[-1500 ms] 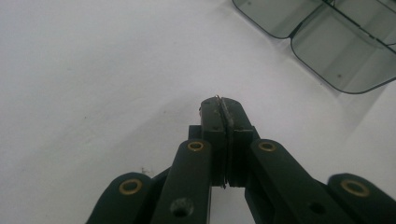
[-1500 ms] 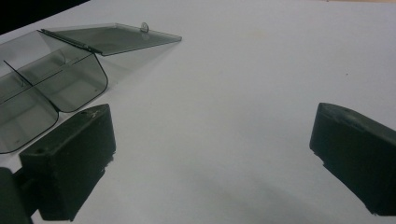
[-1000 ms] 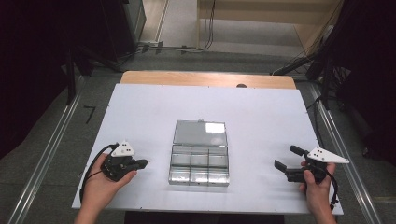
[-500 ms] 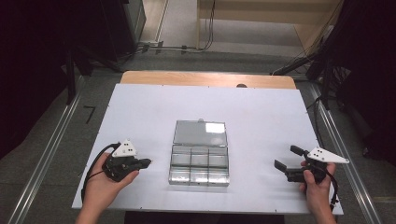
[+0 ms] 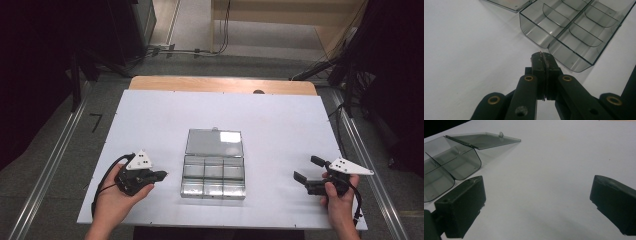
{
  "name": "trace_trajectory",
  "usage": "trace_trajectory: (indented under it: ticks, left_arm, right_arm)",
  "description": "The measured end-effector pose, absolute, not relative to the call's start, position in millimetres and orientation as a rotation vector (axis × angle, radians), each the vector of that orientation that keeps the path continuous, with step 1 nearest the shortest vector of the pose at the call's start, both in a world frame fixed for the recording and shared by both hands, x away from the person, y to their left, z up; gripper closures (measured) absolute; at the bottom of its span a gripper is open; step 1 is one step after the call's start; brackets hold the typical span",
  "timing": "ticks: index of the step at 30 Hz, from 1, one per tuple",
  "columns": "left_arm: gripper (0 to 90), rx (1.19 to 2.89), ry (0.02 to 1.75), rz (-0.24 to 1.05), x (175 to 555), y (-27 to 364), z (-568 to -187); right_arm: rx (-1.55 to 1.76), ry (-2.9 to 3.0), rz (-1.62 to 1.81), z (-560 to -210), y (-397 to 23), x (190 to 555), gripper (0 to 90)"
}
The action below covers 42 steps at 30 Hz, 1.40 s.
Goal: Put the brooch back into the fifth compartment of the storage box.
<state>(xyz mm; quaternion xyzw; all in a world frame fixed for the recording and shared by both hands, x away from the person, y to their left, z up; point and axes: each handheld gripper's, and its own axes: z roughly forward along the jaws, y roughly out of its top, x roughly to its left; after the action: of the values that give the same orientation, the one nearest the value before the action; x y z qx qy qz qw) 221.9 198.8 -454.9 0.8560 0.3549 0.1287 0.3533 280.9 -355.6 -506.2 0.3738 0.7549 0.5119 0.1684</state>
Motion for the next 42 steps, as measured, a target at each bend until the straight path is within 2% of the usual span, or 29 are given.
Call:
trace_trajectory:
  ticks: [42]
  left_arm:
    - [89.3,2.241,0.813,0.31,217,166,-449]
  right_arm:
    - [1.051,2.149,1.463,-506,-355,281,0.0]
